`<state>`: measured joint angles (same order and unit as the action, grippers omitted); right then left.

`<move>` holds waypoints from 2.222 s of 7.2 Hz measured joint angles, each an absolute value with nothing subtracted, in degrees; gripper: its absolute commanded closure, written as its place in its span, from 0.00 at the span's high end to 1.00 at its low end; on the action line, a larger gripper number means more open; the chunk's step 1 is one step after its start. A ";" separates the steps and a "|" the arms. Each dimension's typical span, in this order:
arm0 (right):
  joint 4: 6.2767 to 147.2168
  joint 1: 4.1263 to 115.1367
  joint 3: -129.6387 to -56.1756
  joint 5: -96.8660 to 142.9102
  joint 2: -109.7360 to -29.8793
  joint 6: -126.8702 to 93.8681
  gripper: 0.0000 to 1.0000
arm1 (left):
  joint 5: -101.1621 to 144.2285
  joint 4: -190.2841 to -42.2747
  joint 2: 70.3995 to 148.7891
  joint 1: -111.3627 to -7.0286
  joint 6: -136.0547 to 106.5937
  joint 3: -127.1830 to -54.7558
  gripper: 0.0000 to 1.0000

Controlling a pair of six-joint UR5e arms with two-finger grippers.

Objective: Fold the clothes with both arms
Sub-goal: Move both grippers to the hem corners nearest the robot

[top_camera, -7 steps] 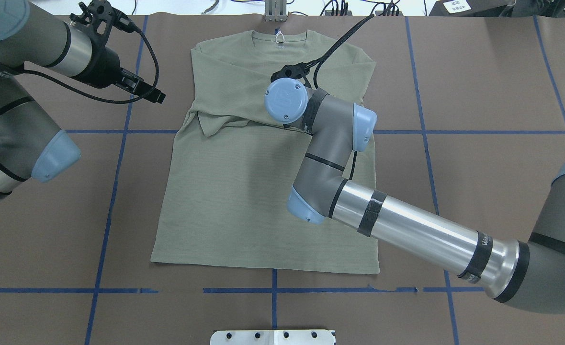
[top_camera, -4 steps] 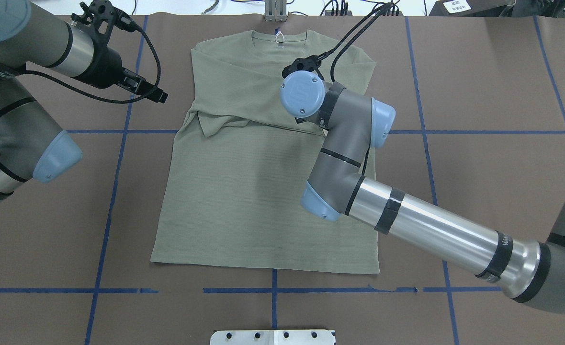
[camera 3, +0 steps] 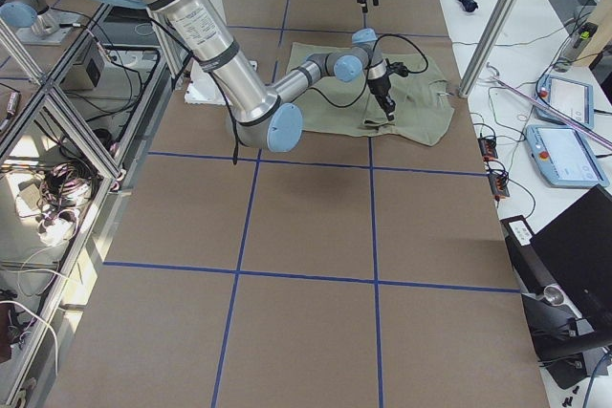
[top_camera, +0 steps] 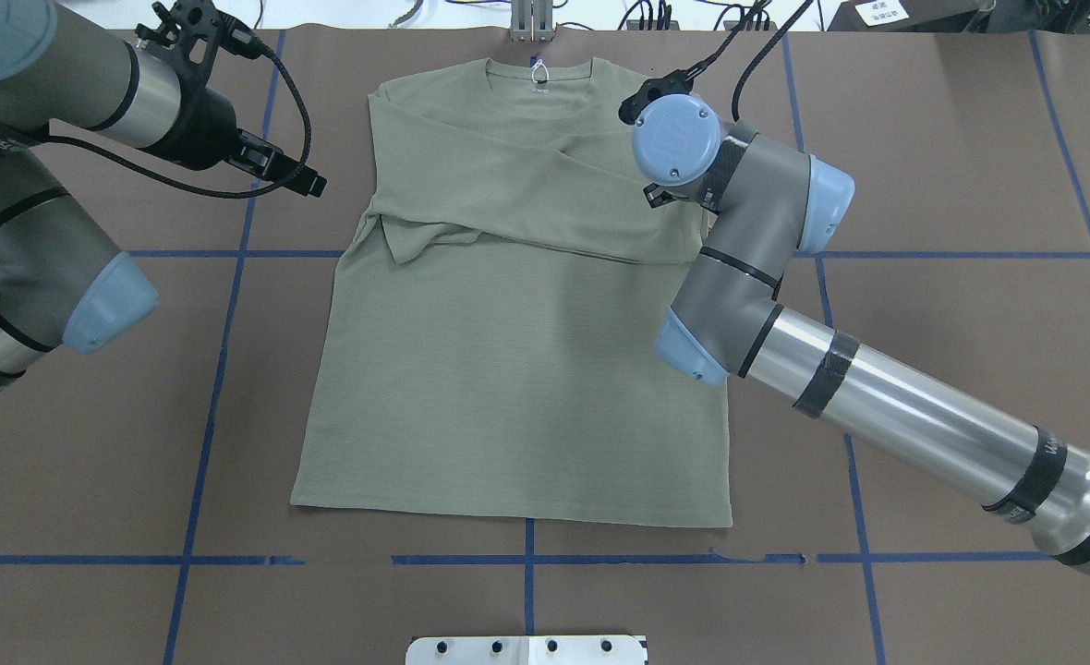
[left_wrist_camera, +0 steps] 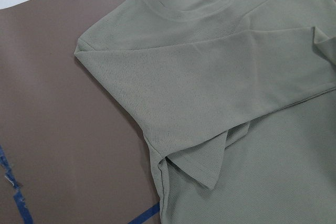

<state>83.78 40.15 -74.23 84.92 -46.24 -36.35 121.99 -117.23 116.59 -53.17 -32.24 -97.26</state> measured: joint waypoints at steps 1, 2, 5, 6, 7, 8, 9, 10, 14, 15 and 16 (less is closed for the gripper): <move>83.67 40.50 -74.25 84.91 -46.65 -35.99 0.99 | 121.99 -117.26 116.67 -53.17 -32.47 -97.39 1.00; 82.86 40.60 -74.26 84.89 -47.17 -36.21 1.00 | 121.99 -117.30 116.74 -53.15 -32.80 -97.43 1.00; 74.17 40.79 -75.49 89.36 -50.06 -41.27 1.00 | 121.95 -117.29 117.00 -53.09 -35.00 -97.67 1.00; 73.16 40.89 -78.38 92.86 -51.10 -45.27 1.00 | 121.74 -117.22 116.91 -53.06 -37.65 -98.10 1.00; 72.92 40.79 -83.70 95.97 -53.70 -51.14 1.00 | 121.40 -117.18 116.62 -52.90 -41.26 -99.09 1.00; 72.98 40.45 -90.17 98.70 -57.59 -56.94 1.00 | 120.96 -117.24 115.39 -52.12 -45.56 -101.26 1.00; 73.05 39.35 -96.96 100.76 -62.14 -61.81 1.00 | 119.42 -117.45 112.31 -50.00 -50.79 -105.22 1.00; 72.95 36.93 -104.04 100.86 -67.37 -68.08 1.00 | 116.24 -117.86 107.94 -46.60 -56.85 -110.59 0.98; 72.45 18.30 -120.73 83.70 -81.61 -95.76 0.97 | 98.38 -123.88 95.32 -28.36 -83.80 -119.26 0.69; 72.43 14.93 -121.85 79.97 -83.04 -100.69 0.99 | 92.83 -127.06 92.61 -23.24 -90.08 -119.01 0.69; 72.42 13.28 -122.55 78.08 -83.69 -102.94 0.99 | 88.55 -129.13 90.75 -19.05 -94.33 -118.31 0.69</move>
<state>72.42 13.28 -122.55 78.08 -83.69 -102.94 88.55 -129.13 90.75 -19.05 -94.33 -118.31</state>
